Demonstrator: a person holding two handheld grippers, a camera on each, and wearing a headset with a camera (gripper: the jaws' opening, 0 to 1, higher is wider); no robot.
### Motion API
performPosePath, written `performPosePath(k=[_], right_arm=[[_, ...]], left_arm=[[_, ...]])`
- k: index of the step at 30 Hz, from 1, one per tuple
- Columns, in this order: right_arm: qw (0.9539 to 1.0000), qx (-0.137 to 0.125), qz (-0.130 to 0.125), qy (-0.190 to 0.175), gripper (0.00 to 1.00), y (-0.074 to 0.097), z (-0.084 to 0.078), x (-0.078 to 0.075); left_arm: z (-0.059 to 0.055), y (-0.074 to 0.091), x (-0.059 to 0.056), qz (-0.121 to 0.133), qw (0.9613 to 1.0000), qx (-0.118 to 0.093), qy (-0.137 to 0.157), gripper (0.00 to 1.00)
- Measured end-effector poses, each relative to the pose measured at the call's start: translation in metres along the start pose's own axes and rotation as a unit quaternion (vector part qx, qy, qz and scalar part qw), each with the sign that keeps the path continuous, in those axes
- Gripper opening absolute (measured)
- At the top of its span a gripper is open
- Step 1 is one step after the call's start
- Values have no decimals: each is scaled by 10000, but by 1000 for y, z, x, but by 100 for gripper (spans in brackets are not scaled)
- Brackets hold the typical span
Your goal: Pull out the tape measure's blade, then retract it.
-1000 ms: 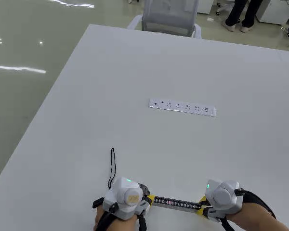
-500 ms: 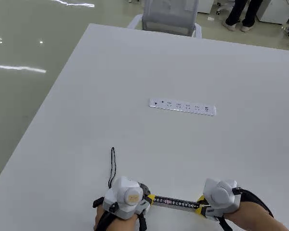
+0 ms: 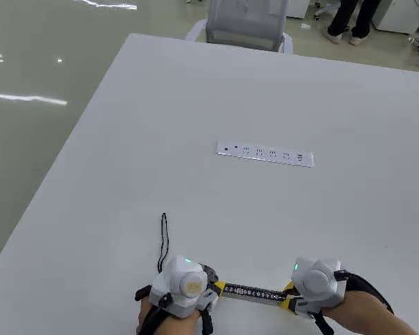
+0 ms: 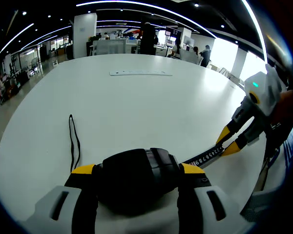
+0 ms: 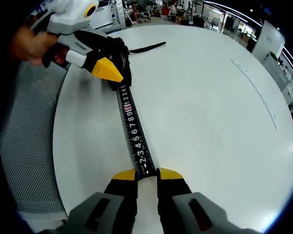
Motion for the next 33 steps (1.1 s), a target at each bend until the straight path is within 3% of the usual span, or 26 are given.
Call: performPosePath(k=[33], right_arm=[[10000,-69,38,-42,13,-8,12,4]], left_arm=[[0,0,0,-24,10000,-2,-21,63]])
Point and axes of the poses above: the centre of the closed fingertips' face, and the gripper's own axes: y roughly backward along the fingers, x roughly to its left, z roughly out of its top, the point moved 3 cm from there along y, roughly backward along the fingers, and after that the axes turned 2 degrees about y, right-handed, at the moved point
